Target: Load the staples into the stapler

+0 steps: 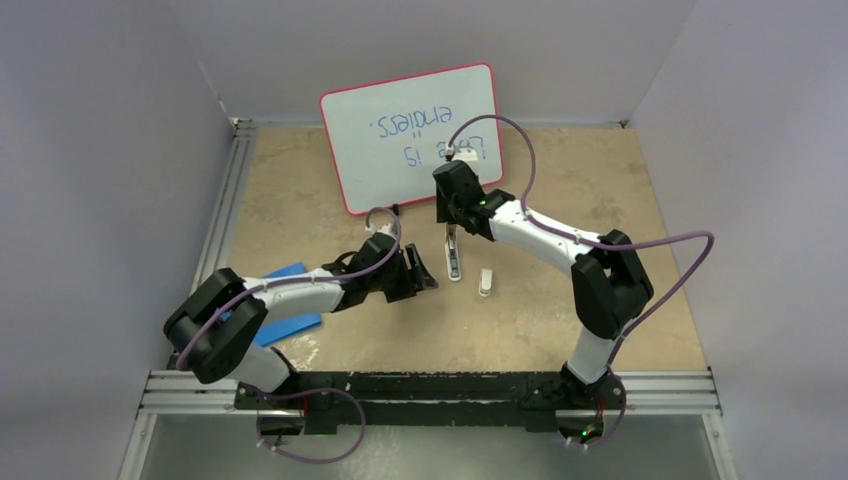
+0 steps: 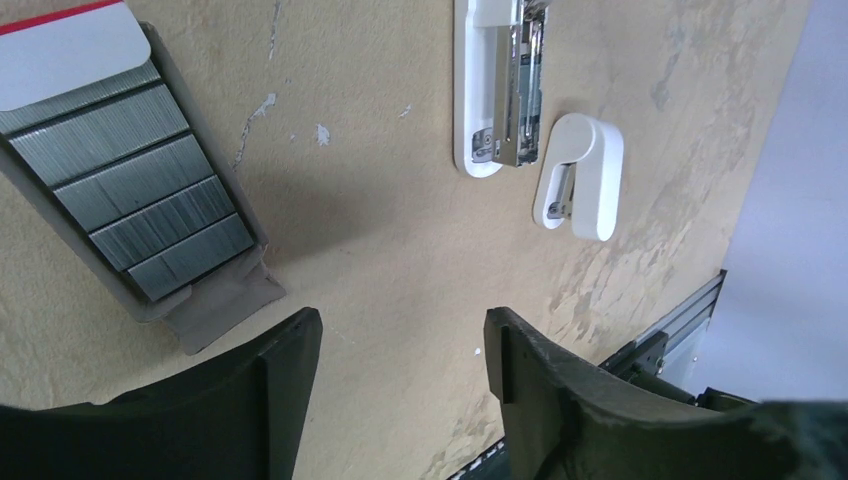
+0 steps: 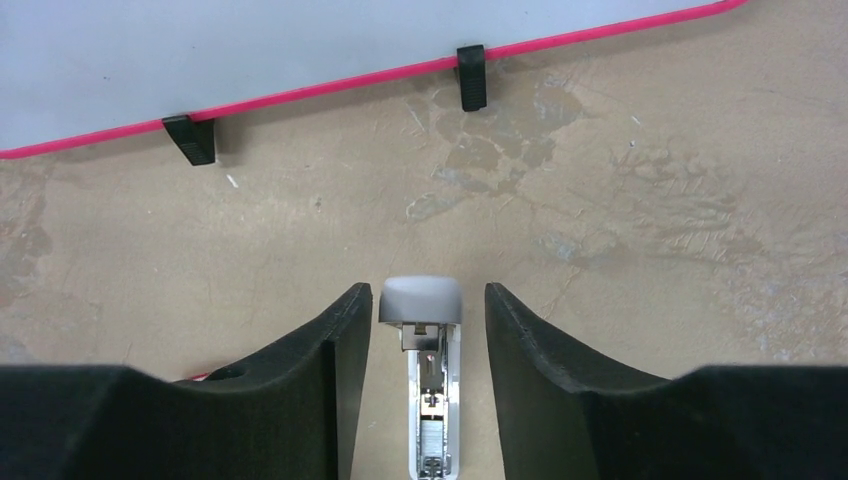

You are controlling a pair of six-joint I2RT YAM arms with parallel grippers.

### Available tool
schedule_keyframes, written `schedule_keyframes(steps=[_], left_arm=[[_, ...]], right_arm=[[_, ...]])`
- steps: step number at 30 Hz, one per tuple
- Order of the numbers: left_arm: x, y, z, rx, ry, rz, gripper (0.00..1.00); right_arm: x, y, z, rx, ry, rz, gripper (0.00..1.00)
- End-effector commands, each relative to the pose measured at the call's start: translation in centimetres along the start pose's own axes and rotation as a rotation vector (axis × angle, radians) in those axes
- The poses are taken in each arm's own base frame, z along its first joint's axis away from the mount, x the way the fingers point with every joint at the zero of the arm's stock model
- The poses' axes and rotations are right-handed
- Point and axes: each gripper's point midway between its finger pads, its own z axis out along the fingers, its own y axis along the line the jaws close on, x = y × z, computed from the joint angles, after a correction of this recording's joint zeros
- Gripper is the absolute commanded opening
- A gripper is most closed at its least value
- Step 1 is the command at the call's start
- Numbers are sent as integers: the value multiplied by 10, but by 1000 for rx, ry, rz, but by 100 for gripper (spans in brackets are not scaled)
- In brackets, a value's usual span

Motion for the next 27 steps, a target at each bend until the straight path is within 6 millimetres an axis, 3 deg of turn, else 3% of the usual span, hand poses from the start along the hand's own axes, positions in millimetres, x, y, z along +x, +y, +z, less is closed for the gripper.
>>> schedule_keyframes(steps=[1, 12, 21, 27], left_arm=[[-13, -25, 3, 82, -14, 34, 58], [-16, -29, 19, 90, -6, 47, 48], [-23, -35, 53, 83, 4, 52, 42], [-25, -25, 75, 31, 10, 56, 24]], right_arm=[[-7, 2, -3, -20, -15, 8, 46], [-2, 1, -6, -39, -10, 23, 32], [2, -1, -19, -61, -14, 52, 30], [6, -1, -22, -75, -11, 65, 29]])
